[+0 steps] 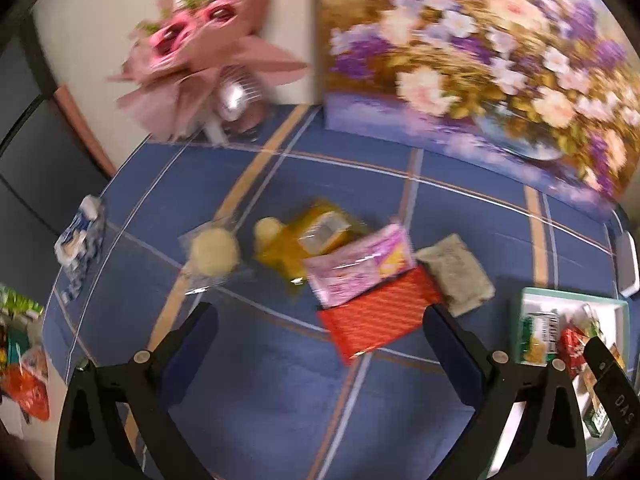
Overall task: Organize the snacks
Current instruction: 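Withdraw both tools from the tray back toward the snack pile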
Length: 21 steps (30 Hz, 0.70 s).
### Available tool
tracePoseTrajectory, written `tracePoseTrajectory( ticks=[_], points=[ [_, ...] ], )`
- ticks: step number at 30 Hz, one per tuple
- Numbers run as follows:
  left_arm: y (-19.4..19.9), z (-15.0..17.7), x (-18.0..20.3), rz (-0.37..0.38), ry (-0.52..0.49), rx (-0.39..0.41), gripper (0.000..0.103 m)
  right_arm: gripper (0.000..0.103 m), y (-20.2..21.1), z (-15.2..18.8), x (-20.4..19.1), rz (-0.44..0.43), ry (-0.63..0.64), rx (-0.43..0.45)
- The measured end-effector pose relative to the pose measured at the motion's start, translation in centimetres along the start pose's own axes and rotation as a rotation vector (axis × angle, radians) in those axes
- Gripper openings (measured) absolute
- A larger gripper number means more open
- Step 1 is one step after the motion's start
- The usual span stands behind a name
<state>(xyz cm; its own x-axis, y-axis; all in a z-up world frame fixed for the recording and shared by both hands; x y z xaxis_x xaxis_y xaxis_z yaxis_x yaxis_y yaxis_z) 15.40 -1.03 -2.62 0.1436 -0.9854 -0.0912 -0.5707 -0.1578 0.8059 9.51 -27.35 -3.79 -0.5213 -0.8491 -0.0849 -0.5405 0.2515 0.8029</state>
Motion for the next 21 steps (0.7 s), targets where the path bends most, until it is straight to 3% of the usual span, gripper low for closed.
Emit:
tracePoseTrajectory(
  ticks=[4,11,18,21],
  points=[
    [-0.3,0.3,-2.6,-0.014,0.038,-0.01,0.102,0.103,0.1,0.6,-2.3,-0.089,-0.007,-0.024],
    [-1.4,0.2,-5.9,0.007,0.101,-0.038,0.102,0.103,0.3,1.3,-5.1,-0.049,0.084,-0.001],
    [-3.3,0.3,-9.4,0.034,0.182,-0.082,0.102,0.103,0.1,1.5,-7.7,-0.178,0.03,-0.022],
    [-4.0,0.5,-10.4,0.047,0.217,-0.1,0.102,0.103,-0.7,2.3,-9.0,-0.179,0.041,-0.048]
  ],
)
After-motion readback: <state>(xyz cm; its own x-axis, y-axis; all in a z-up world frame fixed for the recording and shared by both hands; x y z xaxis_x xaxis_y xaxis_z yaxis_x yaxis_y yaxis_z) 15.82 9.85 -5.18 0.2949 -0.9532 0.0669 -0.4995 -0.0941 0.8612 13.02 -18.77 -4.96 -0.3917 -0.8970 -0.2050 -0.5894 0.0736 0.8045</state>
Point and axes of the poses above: each gripper's, at about its wrist camera, not at the fingertips, and y roughly against the way its jaws point, x to its right, z to its underside, the point moved 5 cm from there along -y, roughly the way its jaws point, and after that the axes turned 7 degrees about x, right-handed, at the moved point
